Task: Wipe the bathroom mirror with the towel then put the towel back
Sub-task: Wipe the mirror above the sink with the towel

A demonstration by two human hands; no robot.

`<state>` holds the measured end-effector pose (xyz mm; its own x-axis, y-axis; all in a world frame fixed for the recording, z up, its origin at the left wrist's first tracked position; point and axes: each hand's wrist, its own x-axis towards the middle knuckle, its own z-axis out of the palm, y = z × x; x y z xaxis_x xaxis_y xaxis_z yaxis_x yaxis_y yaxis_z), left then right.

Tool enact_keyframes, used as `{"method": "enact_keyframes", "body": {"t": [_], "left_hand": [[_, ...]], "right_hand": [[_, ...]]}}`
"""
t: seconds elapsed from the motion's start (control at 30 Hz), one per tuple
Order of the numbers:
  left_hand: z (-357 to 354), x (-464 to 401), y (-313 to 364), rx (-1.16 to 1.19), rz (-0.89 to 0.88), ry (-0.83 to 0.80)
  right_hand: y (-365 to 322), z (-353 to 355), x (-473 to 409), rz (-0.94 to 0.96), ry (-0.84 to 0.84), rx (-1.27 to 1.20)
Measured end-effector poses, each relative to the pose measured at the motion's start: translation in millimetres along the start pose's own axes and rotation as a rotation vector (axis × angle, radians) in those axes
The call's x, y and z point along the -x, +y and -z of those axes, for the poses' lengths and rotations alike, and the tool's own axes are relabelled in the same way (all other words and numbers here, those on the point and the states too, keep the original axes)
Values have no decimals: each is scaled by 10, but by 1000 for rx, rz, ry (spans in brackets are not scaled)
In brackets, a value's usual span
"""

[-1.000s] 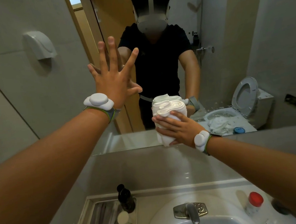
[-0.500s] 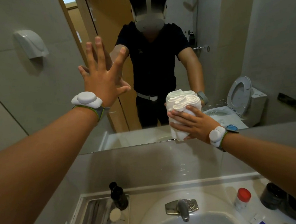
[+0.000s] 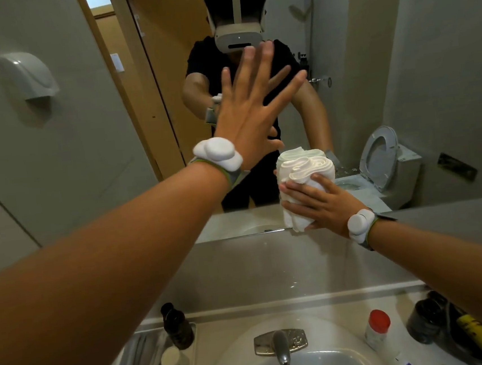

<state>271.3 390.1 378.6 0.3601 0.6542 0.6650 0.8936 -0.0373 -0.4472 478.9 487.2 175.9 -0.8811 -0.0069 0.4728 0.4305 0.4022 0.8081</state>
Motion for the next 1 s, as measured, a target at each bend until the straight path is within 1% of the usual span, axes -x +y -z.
{"method": "enact_keyframes", "body": {"t": [0.13, 0.2, 0.3, 0.47, 0.83, 1.0], "left_hand": [[-137, -199, 250, -12, 13, -37], [-211, -171, 203, -52, 21, -51], [-295, -171, 164, -81, 8, -21], [-291, -172, 148, -105, 4, -33], [-219, -161, 206, -118, 33, -100], [-206, -160, 234, -115, 47, -117]], "right_hand": [[47, -5, 99, 7, -12, -8], [71, -17, 151, 13, -9, -16], [147, -32, 275, 9, -20, -3], [251, -53, 462, 5, -17, 2], [439, -212, 914, -17, -85, 13], [532, -219, 1088, -27, -84, 4]]}}
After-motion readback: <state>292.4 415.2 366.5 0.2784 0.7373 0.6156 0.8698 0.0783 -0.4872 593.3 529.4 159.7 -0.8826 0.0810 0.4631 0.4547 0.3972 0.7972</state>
